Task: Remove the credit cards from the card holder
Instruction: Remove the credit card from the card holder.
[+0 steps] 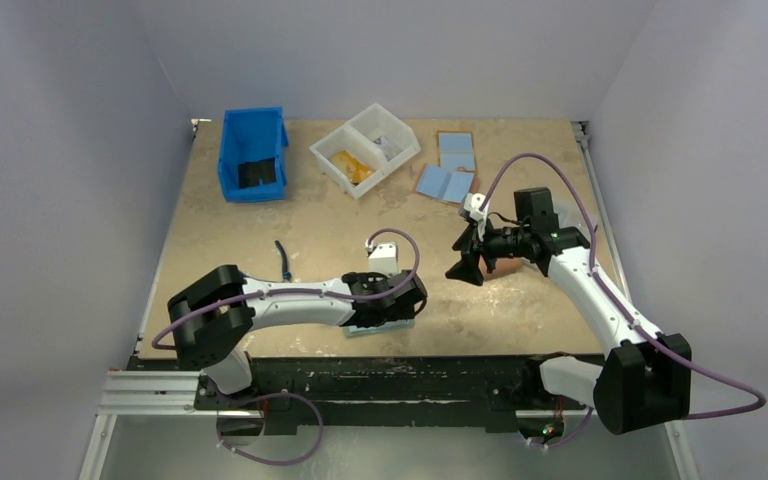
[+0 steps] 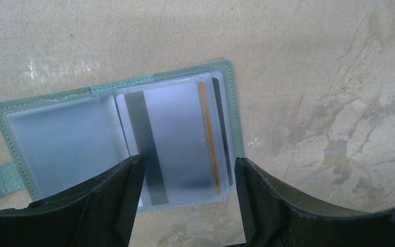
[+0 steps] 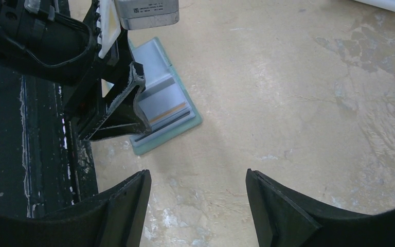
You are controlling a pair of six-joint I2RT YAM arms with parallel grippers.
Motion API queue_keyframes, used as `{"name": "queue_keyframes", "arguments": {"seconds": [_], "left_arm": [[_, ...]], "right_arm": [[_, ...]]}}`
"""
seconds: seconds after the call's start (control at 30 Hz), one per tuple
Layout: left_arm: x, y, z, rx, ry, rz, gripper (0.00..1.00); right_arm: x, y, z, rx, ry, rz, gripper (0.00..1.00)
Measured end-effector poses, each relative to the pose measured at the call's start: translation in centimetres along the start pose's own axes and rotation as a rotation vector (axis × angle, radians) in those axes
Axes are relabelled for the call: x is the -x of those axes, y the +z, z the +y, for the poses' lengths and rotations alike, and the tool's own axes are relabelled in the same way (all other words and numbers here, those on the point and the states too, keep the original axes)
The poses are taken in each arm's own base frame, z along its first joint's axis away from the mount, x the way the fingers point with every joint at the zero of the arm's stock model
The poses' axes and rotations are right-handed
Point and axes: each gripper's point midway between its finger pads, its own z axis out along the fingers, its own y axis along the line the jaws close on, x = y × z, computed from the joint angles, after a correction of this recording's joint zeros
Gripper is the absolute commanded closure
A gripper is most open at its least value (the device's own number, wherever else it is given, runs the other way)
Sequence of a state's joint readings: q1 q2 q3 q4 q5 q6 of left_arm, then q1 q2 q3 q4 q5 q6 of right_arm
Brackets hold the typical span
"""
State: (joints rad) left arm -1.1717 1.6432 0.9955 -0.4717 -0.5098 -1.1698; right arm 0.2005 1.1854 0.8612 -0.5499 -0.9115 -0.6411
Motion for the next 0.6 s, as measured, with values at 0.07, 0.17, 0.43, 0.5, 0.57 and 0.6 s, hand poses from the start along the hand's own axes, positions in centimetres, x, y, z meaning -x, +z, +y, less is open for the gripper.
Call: {"name": "queue_keyframes", "arguments": {"seconds": [0.07,0.17,0.43,0.5,0.57,0.6], "left_arm": [[-0.32,0.20,0.42,0.008,0.003,0.004,0.33],[-0.71,0.45,1.00,0.021,0.002,0.006,0.37],[-0.57,0.67,0.96,0.015,-0.023,-0.002,0.43],[-0.50,0.70,0.90,0.013,-0.026,-0.004,0.45],[-0.48,0.68,0.94,0.009,-0.031,-0.005,0.46],[-0.45,0.63,0.95,0.004,-0.035,-0.007,0.46]], "right_arm": [[0.04,0.01,-0.03,-0.001,0.000,-0.001,0.24],[0.08,0.01,-0.06,-0.002,-0.001,-0.003,0.25],[0.08,0.01,-0.06,-0.002,-0.001,-0.003,0.25],[0.08,0.01,-0.06,-0.002,-0.001,-0.003,0.24],[0.08,0.01,-0.06,-0.002,-0.001,-0.003,0.24],[0.08,0.01,-0.06,-0.002,-0.001,-0.003,0.25]]}}
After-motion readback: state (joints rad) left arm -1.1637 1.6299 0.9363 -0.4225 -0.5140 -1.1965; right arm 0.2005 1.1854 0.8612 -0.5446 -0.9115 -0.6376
